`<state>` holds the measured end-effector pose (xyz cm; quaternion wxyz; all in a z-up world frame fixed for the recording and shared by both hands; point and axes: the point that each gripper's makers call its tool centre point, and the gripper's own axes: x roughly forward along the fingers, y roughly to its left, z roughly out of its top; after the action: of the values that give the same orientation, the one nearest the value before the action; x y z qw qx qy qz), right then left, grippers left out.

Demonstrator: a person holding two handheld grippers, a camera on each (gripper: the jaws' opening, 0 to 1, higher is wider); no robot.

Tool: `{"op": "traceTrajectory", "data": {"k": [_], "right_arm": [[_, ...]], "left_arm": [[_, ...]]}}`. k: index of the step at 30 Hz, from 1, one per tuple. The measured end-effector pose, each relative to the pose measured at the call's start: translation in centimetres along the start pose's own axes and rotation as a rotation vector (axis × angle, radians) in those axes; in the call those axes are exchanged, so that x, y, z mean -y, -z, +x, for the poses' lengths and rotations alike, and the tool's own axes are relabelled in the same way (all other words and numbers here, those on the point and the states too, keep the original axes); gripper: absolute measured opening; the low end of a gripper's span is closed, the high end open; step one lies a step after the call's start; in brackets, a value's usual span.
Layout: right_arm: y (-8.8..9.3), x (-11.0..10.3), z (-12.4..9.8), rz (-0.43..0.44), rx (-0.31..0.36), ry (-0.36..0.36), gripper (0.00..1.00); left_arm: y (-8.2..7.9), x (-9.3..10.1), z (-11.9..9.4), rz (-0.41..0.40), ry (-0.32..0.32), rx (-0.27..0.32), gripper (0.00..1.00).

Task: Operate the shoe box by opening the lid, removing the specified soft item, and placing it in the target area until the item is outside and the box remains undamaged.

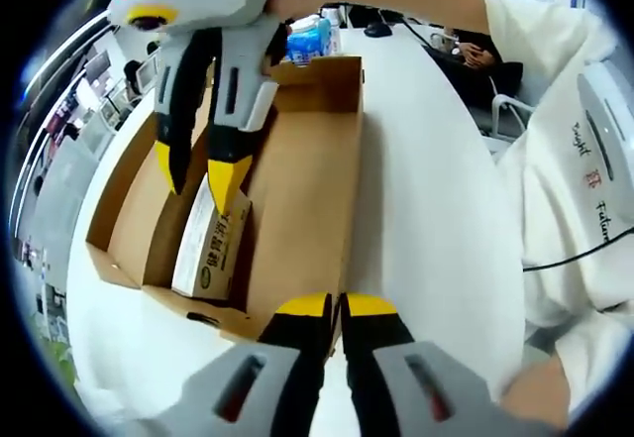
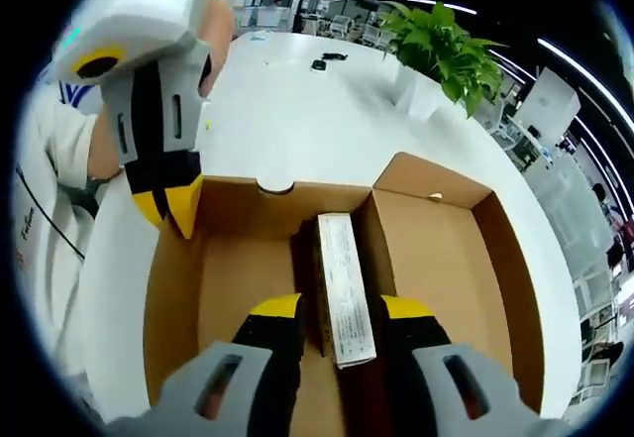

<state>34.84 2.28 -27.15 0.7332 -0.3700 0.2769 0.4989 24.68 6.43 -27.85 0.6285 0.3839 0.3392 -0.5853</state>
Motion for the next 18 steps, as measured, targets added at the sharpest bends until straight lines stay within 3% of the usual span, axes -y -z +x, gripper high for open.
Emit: {"op": "traceTrajectory", "data": {"k": [9, 11, 13, 18], "right_arm": [[-0.3, 0.1, 1.2, -0.058, -0.046, 0.022, 0.28], [0.4, 0.2, 1.6, -0.067, -0.079, 0.022, 0.27], [0.9, 0.6, 1.8, -0.078, -0.103, 0.043, 0.2], [1.4, 0.1, 1.1, -0.069, -0.107, 0.007, 0.19]], "left_arm": [[0.3, 0.0, 0.2, -0.011, -0.002, -0.024, 0.04], [0.3, 0.0, 0.2, -0.01, -0.004, -0.022, 0.04], [0.3, -0.1, 0.2, -0.009, -0.007, -0.022, 0.04], [0.3, -0.2, 0.2, -0.005, -0.011, -0.03, 0.04]]}}
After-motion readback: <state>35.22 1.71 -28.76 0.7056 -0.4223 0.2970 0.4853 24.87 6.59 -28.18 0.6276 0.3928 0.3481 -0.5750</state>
